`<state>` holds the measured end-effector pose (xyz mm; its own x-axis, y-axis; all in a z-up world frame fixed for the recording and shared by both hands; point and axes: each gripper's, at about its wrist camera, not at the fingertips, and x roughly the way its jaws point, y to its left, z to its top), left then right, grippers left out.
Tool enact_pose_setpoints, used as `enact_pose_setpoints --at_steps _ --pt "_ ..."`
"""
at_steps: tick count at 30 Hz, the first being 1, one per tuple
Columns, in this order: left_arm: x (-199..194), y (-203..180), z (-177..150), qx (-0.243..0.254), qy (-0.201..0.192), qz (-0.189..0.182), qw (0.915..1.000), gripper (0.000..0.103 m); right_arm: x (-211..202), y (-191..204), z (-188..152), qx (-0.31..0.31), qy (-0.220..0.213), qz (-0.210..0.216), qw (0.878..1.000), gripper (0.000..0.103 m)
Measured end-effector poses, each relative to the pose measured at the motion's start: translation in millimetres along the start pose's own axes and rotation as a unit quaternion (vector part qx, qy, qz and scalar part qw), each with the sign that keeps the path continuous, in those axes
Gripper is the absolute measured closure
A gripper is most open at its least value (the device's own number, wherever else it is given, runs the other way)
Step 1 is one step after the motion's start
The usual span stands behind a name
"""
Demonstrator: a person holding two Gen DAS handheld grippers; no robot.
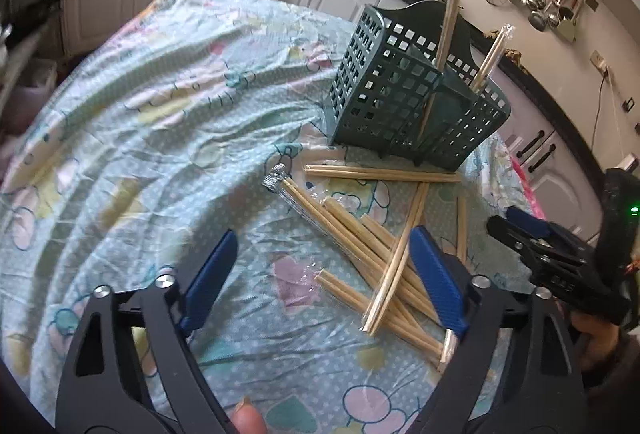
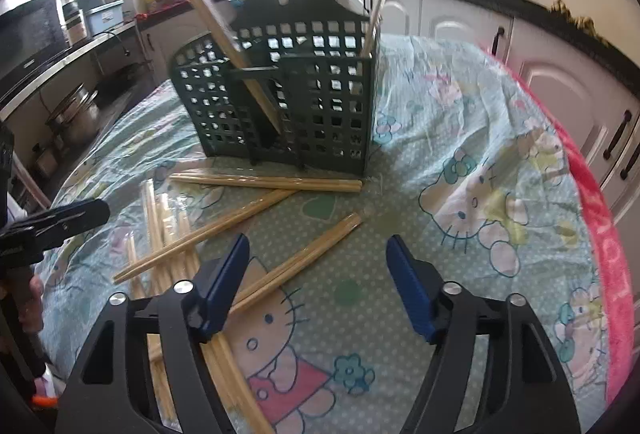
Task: Organize utensils
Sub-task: 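Lower the right gripper onto a chopstick in the pile and close it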
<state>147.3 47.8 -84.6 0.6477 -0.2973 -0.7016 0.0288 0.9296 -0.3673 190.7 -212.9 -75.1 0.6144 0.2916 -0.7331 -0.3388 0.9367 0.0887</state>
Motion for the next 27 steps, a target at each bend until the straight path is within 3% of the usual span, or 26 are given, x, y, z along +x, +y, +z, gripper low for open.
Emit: enact_pose_setpoints --at_steps 7,14,22,27 --pt "22 15 10 -0.060 0.036 -0.031 0.9971 0.047 20 -11 15 0.033 0.024 0.003 0.999 0.046" --pt "41 28 21 -0.102 0.054 -0.053 0.9919 0.055 38 -21 22 0.062 0.052 0.000 0.997 0.047" --pt "51 33 31 -0.113 0.058 -0.039 0.9911 0.070 57 -33 23 0.105 0.079 -0.006 0.991 0.064" --pt "54 40 32 -0.116 0.057 -0.028 0.9913 0.085 58 -41 22 0.113 0.075 -0.009 0.991 0.083"
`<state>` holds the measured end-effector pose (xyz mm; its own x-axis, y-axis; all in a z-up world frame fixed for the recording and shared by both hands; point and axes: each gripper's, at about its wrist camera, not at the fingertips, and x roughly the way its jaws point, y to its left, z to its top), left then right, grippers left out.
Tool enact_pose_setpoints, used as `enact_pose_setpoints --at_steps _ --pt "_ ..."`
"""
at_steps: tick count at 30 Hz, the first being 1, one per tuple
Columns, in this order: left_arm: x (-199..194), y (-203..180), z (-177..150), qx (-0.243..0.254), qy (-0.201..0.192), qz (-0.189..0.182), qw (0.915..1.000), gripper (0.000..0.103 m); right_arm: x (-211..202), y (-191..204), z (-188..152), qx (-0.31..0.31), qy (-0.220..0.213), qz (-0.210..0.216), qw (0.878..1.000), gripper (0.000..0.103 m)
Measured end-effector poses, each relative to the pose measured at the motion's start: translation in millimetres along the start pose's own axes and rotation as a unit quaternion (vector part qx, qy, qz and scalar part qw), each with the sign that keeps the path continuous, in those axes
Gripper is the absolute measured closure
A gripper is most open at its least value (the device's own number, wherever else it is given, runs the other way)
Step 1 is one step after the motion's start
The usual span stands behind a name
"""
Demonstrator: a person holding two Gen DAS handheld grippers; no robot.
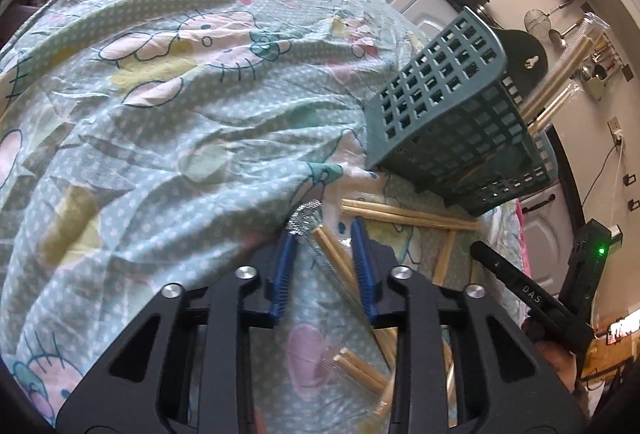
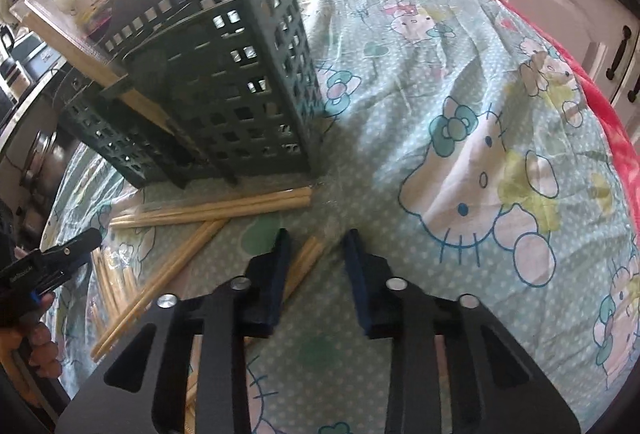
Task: Organize utensils
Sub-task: 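Lower the right gripper onto a chopstick in the pile and close it, then lift the chopstick with the right gripper and carry it over the caddy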
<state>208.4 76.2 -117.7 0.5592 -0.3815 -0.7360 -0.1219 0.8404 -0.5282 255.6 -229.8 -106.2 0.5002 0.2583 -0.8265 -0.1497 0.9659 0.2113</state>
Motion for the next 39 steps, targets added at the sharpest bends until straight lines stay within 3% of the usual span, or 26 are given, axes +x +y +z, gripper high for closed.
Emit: enact_pose_setpoints --at_steps 6,12,24,32,39 --pt "-1 3 2 0.000 0.003 -0.004 1.0000 0.094 -6 -12 2 0.030 -0.007 0.029 0.999 0.095" --pt "-13 9 5 -0.001 -0.008 -0.011 0.9999 0.097 -23 -13 5 0.023 -0.025 0.041 0.999 0.096" --pt "-72 1 18 0.031 -0.089 -0.002 0.9956 0.098 -87 17 10 -0.046 -0.089 0.064 0.993 0.102" --pt "-109 -28 21 0.076 -0.138 0.002 0.9875 0.099 -124 40 15 -0.082 -0.124 0.089 0.985 0.102" --pt "-136 -61 21 0.111 -0.163 -0.020 0.9801 0.100 -156 63 14 -0.118 -0.157 0.102 0.975 0.102"
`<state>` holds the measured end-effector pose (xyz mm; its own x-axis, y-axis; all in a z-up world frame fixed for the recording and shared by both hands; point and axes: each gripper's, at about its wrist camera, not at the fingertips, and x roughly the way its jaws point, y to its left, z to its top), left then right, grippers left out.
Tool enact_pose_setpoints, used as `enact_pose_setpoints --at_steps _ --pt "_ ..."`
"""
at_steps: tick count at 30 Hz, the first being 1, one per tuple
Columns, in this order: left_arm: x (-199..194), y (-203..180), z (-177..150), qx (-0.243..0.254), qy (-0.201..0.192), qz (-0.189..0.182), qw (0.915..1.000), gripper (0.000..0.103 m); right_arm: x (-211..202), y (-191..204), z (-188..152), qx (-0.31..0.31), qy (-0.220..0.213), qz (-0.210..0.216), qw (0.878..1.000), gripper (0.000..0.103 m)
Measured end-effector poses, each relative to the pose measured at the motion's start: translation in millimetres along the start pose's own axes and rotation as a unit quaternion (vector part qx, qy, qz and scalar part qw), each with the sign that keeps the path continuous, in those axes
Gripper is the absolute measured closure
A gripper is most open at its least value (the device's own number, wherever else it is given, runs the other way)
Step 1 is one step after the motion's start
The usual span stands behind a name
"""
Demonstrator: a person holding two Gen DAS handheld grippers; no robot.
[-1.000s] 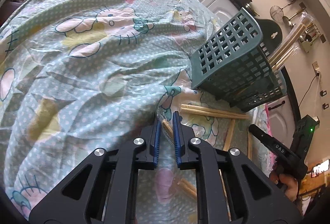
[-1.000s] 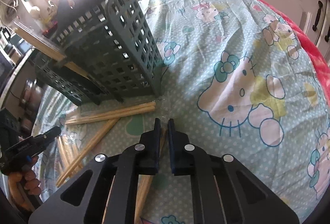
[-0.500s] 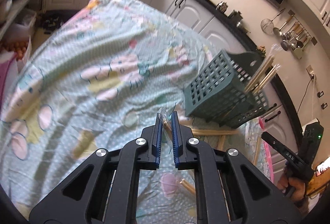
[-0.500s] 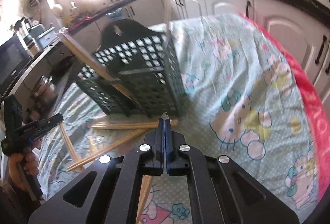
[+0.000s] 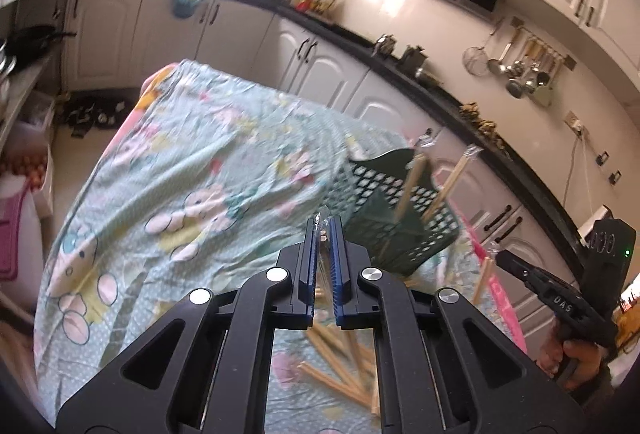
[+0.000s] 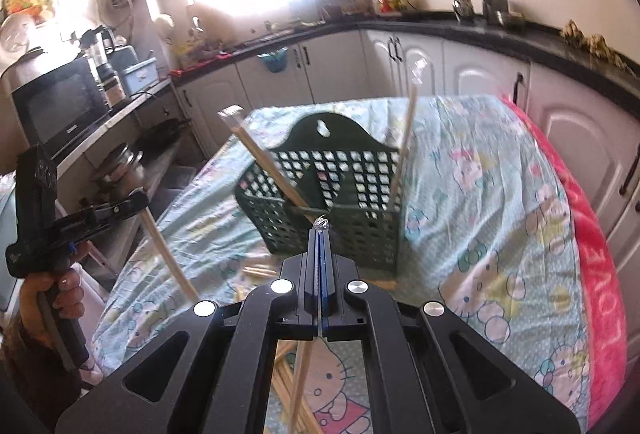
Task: Organize utensils
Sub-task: 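Lift the chopstick with the right gripper and carry it over the caddy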
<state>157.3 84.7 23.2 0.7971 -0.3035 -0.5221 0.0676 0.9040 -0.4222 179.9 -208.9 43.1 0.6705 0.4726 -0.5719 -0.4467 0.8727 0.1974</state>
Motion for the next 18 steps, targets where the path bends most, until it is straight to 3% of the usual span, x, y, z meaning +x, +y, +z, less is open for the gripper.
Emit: enact_pose_setpoints --at_steps 18 --pt "-33 -82 33 0.070 -0.051 -0.057 0.9946 0.100 -46 28 29 -0.054 -0.077 0.013 0.995 0.102"
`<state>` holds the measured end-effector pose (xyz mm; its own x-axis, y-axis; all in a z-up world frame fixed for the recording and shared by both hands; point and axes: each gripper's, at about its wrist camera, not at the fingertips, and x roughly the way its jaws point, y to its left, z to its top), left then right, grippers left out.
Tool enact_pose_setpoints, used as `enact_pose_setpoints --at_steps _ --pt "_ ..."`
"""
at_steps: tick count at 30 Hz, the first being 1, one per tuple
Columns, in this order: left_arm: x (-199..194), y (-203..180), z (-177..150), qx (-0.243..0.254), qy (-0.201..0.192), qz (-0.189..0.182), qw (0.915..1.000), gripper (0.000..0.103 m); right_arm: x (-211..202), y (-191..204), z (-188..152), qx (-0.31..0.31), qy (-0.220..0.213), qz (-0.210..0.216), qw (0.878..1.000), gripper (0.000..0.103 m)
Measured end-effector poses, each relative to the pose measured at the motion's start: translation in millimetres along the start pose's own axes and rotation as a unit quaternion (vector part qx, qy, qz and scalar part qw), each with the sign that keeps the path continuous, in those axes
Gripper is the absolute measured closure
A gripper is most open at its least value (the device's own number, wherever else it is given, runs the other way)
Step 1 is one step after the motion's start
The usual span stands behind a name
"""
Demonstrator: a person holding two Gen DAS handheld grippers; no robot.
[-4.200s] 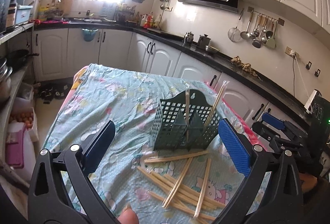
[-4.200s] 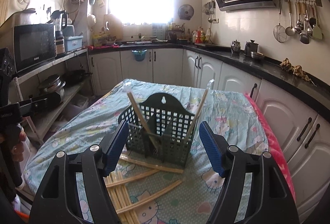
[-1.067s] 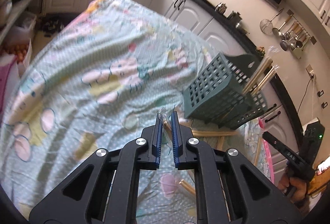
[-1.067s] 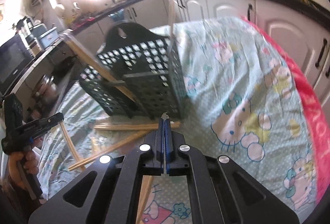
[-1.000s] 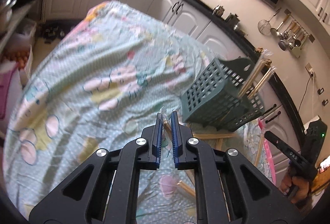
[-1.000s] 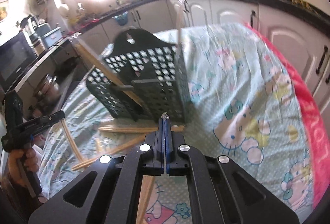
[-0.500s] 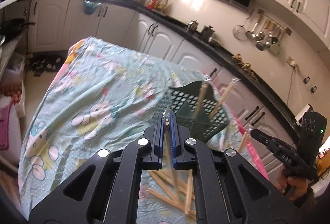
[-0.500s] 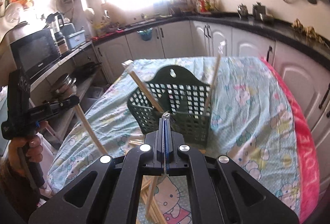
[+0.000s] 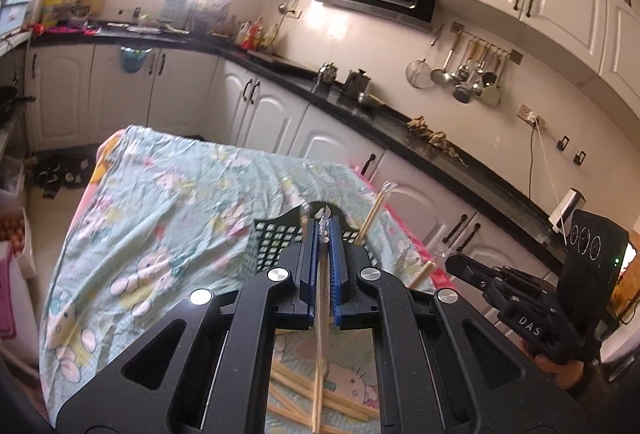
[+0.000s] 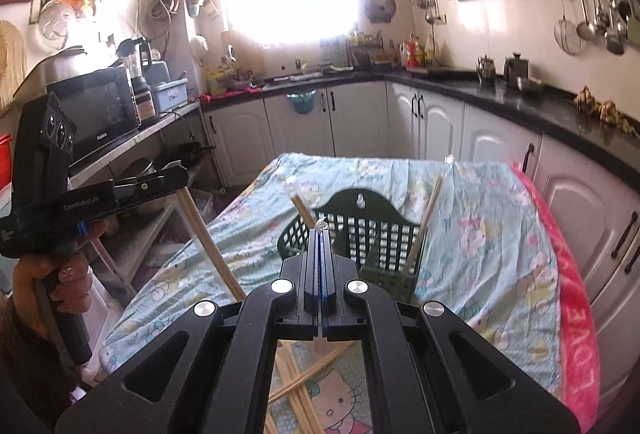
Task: Organize utensils
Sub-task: 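Lift the chopstick with the right gripper and carry it over the caddy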
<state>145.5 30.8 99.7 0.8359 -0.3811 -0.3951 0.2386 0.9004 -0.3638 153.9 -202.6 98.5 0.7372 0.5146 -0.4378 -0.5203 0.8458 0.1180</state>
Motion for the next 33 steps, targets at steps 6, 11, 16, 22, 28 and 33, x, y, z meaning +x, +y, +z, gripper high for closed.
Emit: enact_pose_setpoints --at_steps 6,11,16,22,28,33 --pt "1 -14 16 0.012 -0.014 -0.011 0.9998 0.100 -8 0 16 -0.005 -0.022 0.001 1.000 0.102" --pt "1 -29 33 0.027 -0.030 -0.014 0.9991 0.100 -15 0 32 -0.006 -0.039 0.008 0.999 0.102" --pt "-3 -42 51 0.042 -0.053 -0.011 0.9976 0.100 -22 5 48 -0.017 -0.059 0.013 0.998 0.102" --pt "-2 -54 72 0.053 -0.072 -0.006 0.9960 0.100 -27 6 71 -0.031 -0.083 0.004 0.996 0.102" --pt "4 -62 89 0.066 -0.086 0.004 0.9941 0.100 -31 -2 97 -0.035 -0.111 -0.013 0.993 0.102" --pt "11 -65 96 0.078 -0.096 0.020 0.9922 0.100 -29 -7 112 -0.038 -0.127 -0.019 0.991 0.102"
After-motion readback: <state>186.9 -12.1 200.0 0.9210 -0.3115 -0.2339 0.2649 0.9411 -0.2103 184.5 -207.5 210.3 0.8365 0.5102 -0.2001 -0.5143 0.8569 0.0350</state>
